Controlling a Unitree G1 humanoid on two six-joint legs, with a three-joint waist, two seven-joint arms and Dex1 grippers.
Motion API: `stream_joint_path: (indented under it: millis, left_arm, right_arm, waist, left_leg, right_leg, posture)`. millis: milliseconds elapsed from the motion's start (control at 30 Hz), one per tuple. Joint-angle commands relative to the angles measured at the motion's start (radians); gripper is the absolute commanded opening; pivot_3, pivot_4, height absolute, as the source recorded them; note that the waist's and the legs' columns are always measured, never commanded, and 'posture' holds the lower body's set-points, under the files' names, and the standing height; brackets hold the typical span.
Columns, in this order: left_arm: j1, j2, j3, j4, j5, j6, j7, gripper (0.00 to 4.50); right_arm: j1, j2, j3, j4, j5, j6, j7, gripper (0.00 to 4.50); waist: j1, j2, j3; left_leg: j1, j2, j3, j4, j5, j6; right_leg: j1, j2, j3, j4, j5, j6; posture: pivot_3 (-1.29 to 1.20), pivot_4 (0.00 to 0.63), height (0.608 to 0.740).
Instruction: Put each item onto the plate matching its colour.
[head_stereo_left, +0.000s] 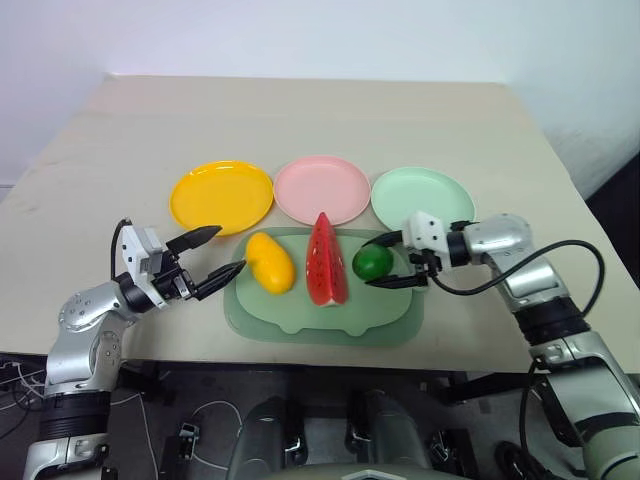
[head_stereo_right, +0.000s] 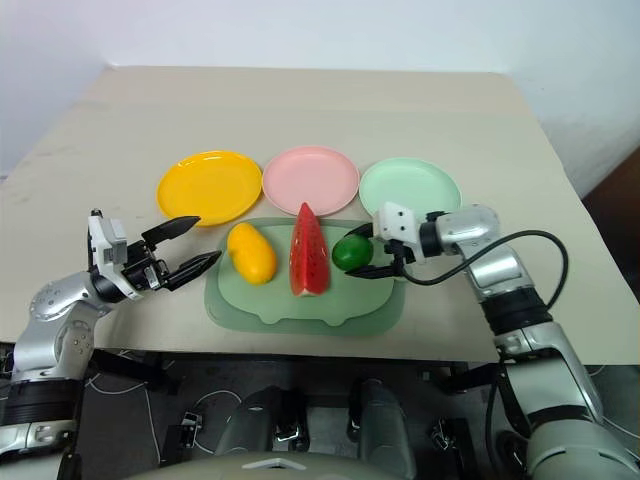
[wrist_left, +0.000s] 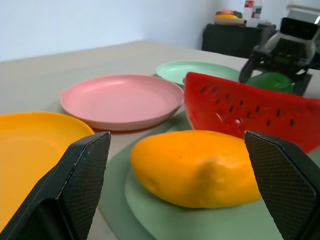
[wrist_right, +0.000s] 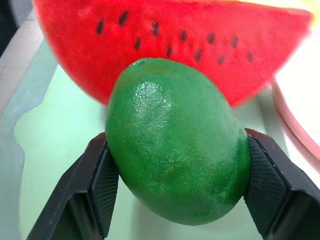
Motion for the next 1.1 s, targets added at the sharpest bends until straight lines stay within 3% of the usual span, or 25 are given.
stream_joint_path:
  millis: [33,233,667,700,767,933,1100]
  left_arm:
    - [-0.018,0.002,0.006,-0.012,0.000,-0.018,0.002,4.50]
    - [-0.020,-0.009,-0.001,-0.020,0.001,-0.017,0.014,4.50]
    - [-0.012,-0.006,-0.002,-0.041,0.005,-0.014,0.035,4.50]
    - [-0.011,-0.005,-0.003,-0.046,0.005,-0.012,0.038,4.50]
    - [-0.012,-0.004,-0.004,-0.054,0.003,-0.006,0.043,4.50]
    - [-0.010,-0.001,-0.009,-0.076,-0.001,0.011,0.051,4.50]
    - [-0.001,0.004,-0.004,-0.093,-0.004,0.023,0.056,4.50]
  right_arm:
    - [-0.031,-0.023,-0.110,-0.033,0.058,0.089,-0.076,3.06]
    - [-0.146,0.031,-0.146,0.103,-0.009,0.300,-0.335,3.06]
    - [-0.248,0.065,-0.065,0.328,-0.165,0.344,-0.509,3.06]
    - [-0.253,0.065,-0.069,0.330,-0.162,0.351,-0.509,3.78]
    - [-0.251,0.053,-0.065,0.313,-0.156,0.359,-0.481,4.35]
    - [-0.206,0.010,-0.054,0.218,-0.173,0.345,-0.445,4.43]
    - [-0.150,-0.040,-0.118,0.010,-0.124,0.450,-0.440,4.43]
  waist:
    - [-0.001,0.000,0.000]
    - [-0.008,0.000,0.000]
    - [-0.008,0.000,0.000]
    - [-0.008,0.000,0.000]
    - [-0.007,0.000,0.000]
    - [-0.005,0.000,0.000]
    - [-0.006,0.000,0.000]
  left_leg:
    - [0.000,0.000,0.000,0.000,0.000,0.000]
    - [0.000,0.000,0.000,0.000,0.000,0.000]
    - [-0.002,0.000,0.003,0.000,0.000,0.000]
    - [-0.002,0.000,0.003,0.000,0.000,0.000]
    - [-0.002,0.000,0.003,0.000,0.000,0.000]
    - [-0.002,0.000,0.003,0.001,0.000,0.000]
    - [-0.002,0.000,0.004,0.001,0.000,0.000]
  right_leg:
    - [0.000,0.000,0.000,0.000,0.000,0.000]
    - [-0.001,0.000,0.000,0.001,0.000,0.000]
    - [-0.005,0.000,0.001,0.005,0.000,0.000]
    - [-0.005,0.000,0.001,0.006,0.000,0.000]
    - [-0.005,0.000,0.002,0.007,0.000,0.001]
    - [-0.005,-0.001,0.002,0.008,-0.001,0.002]
    - [-0.006,-0.001,0.002,0.009,-0.001,0.002]
  posture:
    - [0.00,0.150,0.696]
    - [0.00,0.150,0.696]
    - [0.00,0.150,0.696]
    - [0.00,0.150,0.696]
    - [0.00,0.150,0.696]
    - [0.00,0.150,0.696]
    - [0.00,0.150,0.696]
